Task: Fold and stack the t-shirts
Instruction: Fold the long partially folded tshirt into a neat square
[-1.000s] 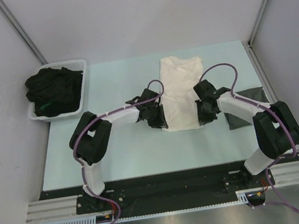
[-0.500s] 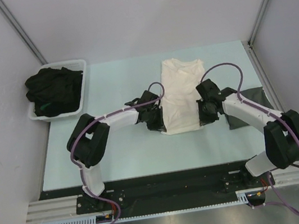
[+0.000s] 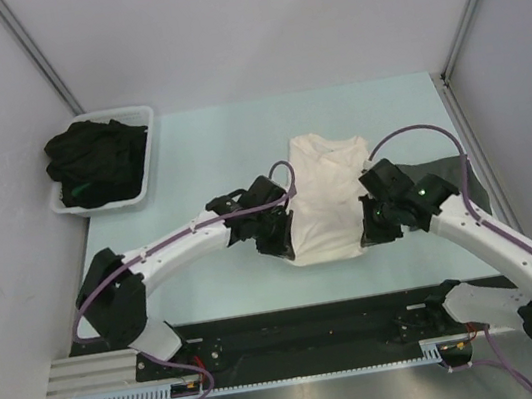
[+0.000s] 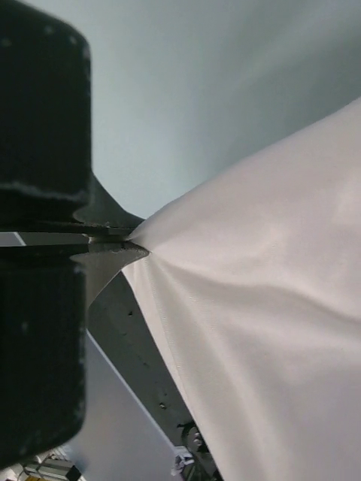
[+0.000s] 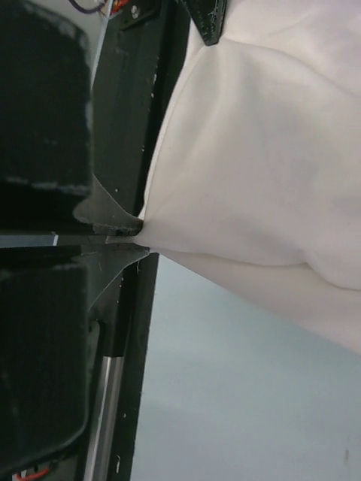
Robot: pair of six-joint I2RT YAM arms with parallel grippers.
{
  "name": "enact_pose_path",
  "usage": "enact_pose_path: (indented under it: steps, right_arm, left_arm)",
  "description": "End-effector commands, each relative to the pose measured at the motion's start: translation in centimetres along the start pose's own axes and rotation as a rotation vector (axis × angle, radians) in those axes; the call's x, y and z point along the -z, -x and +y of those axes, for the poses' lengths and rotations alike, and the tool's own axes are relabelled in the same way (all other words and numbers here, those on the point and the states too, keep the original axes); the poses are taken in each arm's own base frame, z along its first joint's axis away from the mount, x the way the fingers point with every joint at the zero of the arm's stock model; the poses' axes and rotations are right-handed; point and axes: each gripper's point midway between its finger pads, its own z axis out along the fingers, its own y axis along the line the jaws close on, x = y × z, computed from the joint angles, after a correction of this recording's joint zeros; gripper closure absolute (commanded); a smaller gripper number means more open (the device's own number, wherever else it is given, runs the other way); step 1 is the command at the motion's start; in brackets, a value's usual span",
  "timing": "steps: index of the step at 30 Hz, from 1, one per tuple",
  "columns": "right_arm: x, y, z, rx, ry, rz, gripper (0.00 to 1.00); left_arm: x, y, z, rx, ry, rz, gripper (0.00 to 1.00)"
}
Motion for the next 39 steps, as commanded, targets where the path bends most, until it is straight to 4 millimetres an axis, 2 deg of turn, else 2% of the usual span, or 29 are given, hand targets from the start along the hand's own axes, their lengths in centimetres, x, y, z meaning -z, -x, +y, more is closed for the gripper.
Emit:
enact_pose_path:
  steps: [1, 4, 8, 9, 10, 12, 14, 15, 17, 19, 21, 22, 24, 25, 27, 28, 29, 31, 32, 33, 35, 36, 39]
  right_arm:
    - [2.7, -1.0, -1.4, -0.064, -0.037, -0.033, 1.0]
    - [3.6, 1.0, -1.6, -0.017, -0.071, -0.108, 1.0]
    - [3.5, 5.2, -0.9, 0.083, -0.108, -0.21, 1.0]
    - [3.3, 6.8, -0.3, 0.122, -0.117, -0.235, 1.0]
    - [3.2, 7.8, -0.4, 0.137, -0.139, -0.259, 1.0]
    - [2.8, 9.9, 0.0, 0.168, -0.157, -0.298, 1.0]
    - [2.7, 11.4, -0.7, 0.189, -0.199, -0.318, 1.0]
    - [2.4, 12.5, -1.3, 0.169, -0.213, -0.328, 1.0]
    - [2.4, 13.5, -1.7, 0.164, -0.211, -0.344, 1.0]
    - [2.4, 14.9, -2.7, 0.147, -0.226, -0.368, 1.0]
    - [2.3, 15.8, -3.3, 0.131, -0.234, -0.382, 1.0]
    - [2.3, 16.2, -3.7, 0.119, -0.237, -0.384, 1.0]
    - [2.3, 17.0, -4.2, 0.127, -0.258, -0.402, 1.0]
    - [2.0, 17.3, -4.7, 0.126, -0.273, -0.398, 1.0]
    - [1.7, 18.1, -5.0, 0.123, -0.277, -0.409, 1.0]
    - [1.4, 18.5, -5.5, 0.112, -0.285, -0.405, 1.0]
    - [1.1, 18.8, -5.5, 0.114, -0.285, -0.408, 1.0]
    - [0.8, 19.3, -5.7, 0.116, -0.291, -0.409, 1.0]
    - [0.2, 19.7, -5.8, 0.12, -0.299, -0.411, 1.0]
    - [0.0, 20.0, -6.0, 0.133, -0.307, -0.411, 1.0]
    - [-0.5, 20.7, -6.3, 0.141, -0.321, -0.421, 1.0]
    - [-0.7, 21.0, -6.5, 0.145, -0.328, -0.422, 1.0]
    - [-1.6, 22.0, -6.8, 0.133, -0.319, -0.431, 1.0]
  left_arm:
    - [5.0, 1.0, -0.5, -0.032, 0.046, -0.07, 0.99]
    - [6.9, 3.5, -0.5, -0.073, 0.089, -0.149, 0.98]
    - [7.2, 6.9, 0.2, -0.119, 0.125, -0.209, 1.0]
    - [6.6, 7.6, 0.6, -0.117, 0.139, -0.21, 1.0]
    - [7.0, 8.9, 0.7, -0.11, 0.137, -0.238, 1.0]
    - [6.4, 10.4, 1.0, -0.132, 0.14, -0.256, 1.0]
    - [6.6, 12.1, 1.3, -0.144, 0.141, -0.279, 1.0]
    - [5.8, 12.5, 1.6, -0.143, 0.149, -0.265, 1.0]
    - [6.1, 14.3, 1.7, -0.149, 0.14, -0.286, 1.0]
    - [5.4, 15.9, 2.2, -0.149, 0.143, -0.292, 1.0]
    - [5.4, 17.6, 2.4, -0.146, 0.14, -0.32, 1.0]
    - [4.2, 18.0, 2.7, -0.152, 0.137, -0.298, 1.0]
    - [4.4, 19.8, 2.5, -0.16, 0.133, -0.331, 1.0]
    - [3.0, 20.2, 2.9, -0.169, 0.138, -0.308, 1.0]
    - [2.9, 21.8, 2.8, -0.174, 0.132, -0.325, 1.0]
    - [2.5, 22.2, 2.8, -0.183, 0.123, -0.32, 1.0]
    - [1.1, 22.4, 3.4, -0.178, 0.133, -0.294, 1.0]
    - [1.0, 23.9, 3.2, -0.19, 0.123, -0.314, 1.0]
    - [-0.6, 23.9, 4.0, -0.184, 0.132, -0.285, 1.0]
    - [-0.3, 24.9, 3.7, -0.189, 0.124, -0.307, 1.0]
    - [-1.8, 25.2, 4.3, -0.185, 0.119, -0.282, 1.0]
    - [-1.6, 26.1, 4.2, -0.187, 0.114, -0.301, 1.0]
    - [-2.0, 27.2, 5.1, -0.187, 0.126, -0.309, 1.0]
